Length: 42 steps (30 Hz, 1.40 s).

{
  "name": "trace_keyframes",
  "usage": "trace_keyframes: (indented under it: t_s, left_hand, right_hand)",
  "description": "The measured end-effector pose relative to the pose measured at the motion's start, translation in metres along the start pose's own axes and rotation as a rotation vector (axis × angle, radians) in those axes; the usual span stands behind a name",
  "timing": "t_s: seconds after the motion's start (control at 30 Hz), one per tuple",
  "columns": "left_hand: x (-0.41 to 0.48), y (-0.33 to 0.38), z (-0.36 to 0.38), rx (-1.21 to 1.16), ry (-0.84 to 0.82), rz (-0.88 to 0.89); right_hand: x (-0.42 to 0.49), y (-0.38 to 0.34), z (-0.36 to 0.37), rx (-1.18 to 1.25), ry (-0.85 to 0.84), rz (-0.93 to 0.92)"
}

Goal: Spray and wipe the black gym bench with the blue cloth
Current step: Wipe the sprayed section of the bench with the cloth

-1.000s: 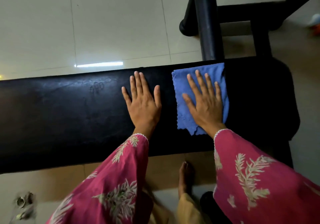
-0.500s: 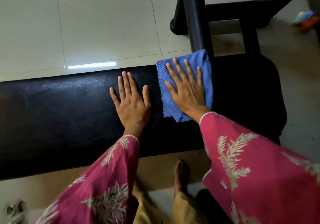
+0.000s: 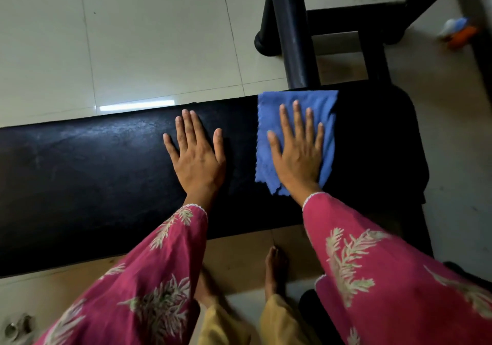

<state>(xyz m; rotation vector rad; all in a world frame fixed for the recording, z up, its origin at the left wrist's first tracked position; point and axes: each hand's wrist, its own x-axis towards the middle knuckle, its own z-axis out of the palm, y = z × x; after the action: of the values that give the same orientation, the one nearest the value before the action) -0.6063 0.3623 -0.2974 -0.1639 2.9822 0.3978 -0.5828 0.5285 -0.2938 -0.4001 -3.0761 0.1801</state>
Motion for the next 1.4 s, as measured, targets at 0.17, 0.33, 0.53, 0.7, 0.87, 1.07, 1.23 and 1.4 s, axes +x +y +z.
trace_keyframes:
  t_s: [0.17,0.33,0.53,0.7,0.87,1.07,1.23,1.4]
  left_hand:
    - [0.003,0.005,-0.005,-0.06,-0.006,-0.043]
    - [-0.01,0.038,0.002,-0.079,-0.029,0.289]
    - [-0.012,0.037,0.006,-0.001,-0.054,0.334]
    - [-0.013,0.038,0.006,0.006,-0.06,0.331]
    - [-0.013,0.038,0.006,0.024,-0.066,0.334]
    - [-0.013,0.039,0.007,0.027,-0.062,0.332]
    - [-0.013,0.039,0.007,0.028,-0.045,0.33]
    - [-0.011,0.04,0.007,0.048,-0.054,0.312]
  right_hand:
    - [-0.017,0.042,-0.007,-0.039,-0.066,-0.166]
    - [-0.031,0.04,-0.008,-0.075,-0.081,-0.107]
    - [-0.023,0.07,-0.012,-0.094,0.009,0.081]
    - [-0.037,0.07,-0.013,-0.128,-0.097,-0.162]
    - [-0.028,0.1,-0.017,-0.078,0.008,0.261]
    - [-0.02,0.091,-0.017,-0.088,-0.052,0.007]
    - [0.005,0.066,-0.011,-0.028,0.038,0.283]
    - [0.016,0.078,-0.013,-0.017,-0.059,-0.087]
